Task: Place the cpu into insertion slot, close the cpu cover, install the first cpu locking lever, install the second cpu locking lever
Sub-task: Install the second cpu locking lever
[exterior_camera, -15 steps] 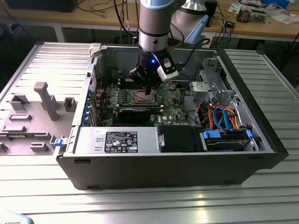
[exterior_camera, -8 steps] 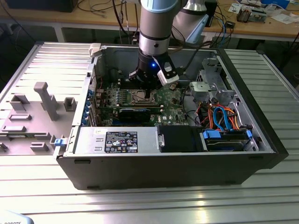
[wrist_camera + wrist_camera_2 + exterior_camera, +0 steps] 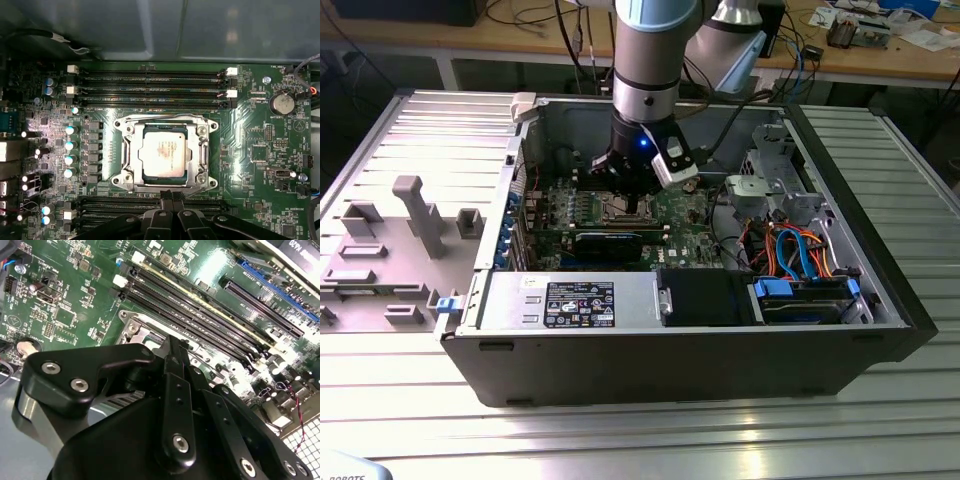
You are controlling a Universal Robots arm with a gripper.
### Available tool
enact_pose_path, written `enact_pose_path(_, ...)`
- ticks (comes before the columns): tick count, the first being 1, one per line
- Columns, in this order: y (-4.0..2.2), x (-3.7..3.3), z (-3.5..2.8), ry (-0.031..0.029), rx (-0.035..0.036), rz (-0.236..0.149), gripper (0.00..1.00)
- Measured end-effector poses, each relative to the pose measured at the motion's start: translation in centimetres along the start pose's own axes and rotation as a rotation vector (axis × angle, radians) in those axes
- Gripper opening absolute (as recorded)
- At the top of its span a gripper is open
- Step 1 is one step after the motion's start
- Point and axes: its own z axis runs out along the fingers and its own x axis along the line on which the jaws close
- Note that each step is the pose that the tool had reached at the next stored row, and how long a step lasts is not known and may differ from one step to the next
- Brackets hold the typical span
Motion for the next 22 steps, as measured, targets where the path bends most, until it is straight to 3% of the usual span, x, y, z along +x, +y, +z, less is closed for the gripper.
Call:
enact_pose_path(12, 0.0, 0.0, 0.03, 0.0003, -0.0001, 0.0, 0.11)
enact_pose_path(16, -0.18, 0.03, 0.03, 0.0106, -0.0025, 0.001, 0.11)
enact_pose_path(22, -0.51, 0.39, 0.07, 0.0175, -0.0095, 0.0, 0.11)
